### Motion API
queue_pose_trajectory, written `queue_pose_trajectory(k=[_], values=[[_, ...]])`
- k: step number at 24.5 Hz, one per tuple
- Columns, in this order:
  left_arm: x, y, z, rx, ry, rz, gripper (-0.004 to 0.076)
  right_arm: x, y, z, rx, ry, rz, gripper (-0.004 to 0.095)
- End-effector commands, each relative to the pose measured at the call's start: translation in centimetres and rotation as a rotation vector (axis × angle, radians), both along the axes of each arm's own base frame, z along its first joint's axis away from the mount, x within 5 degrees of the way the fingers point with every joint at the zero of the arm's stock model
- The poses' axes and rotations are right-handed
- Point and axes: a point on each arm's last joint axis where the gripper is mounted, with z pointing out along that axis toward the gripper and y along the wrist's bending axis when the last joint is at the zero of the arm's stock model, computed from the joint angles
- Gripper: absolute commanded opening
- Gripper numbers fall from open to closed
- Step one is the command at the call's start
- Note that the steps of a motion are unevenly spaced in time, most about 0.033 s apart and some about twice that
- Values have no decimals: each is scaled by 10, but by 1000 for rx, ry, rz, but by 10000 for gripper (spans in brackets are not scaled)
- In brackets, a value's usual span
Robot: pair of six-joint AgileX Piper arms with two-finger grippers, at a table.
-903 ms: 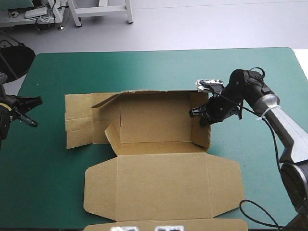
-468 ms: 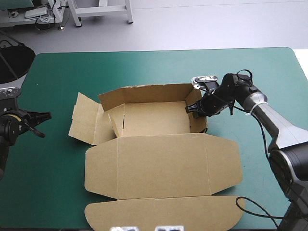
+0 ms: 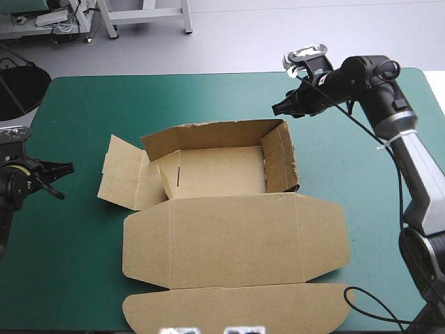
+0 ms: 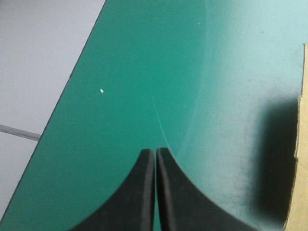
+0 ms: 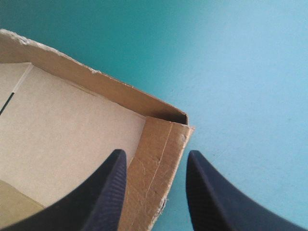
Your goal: Fold the box
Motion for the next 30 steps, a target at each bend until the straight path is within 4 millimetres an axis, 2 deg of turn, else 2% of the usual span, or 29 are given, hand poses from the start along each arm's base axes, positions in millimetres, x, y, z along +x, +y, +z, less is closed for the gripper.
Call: queue_pose_trajectory(k=[1,5,9,18,21,26,30], values=[[1,-1,16,5,-105,-10,-7,-25,-9,52,7,-124,-9,380],[1,-1,16,3,-105,-10,-8,-31,-10,51,16,-48,-33,380],[1,-1,16,2,-97,-9,-8,-27,-9,32,12,29,-53,380],[1,-4,15,-28,-103,-11,-8,-4,-3,-32,-36,227,-53,379],[1,-4,15,-31,-106,-11,-8,10,1,-60,-59,295,-50,378],[1,-4,15,-31,-104,-11,-8,23,5,-85,-77,350,-30,378],[1,-4,15,-30,-105,-11,-8,33,16,-110,-25,418,42,378]])
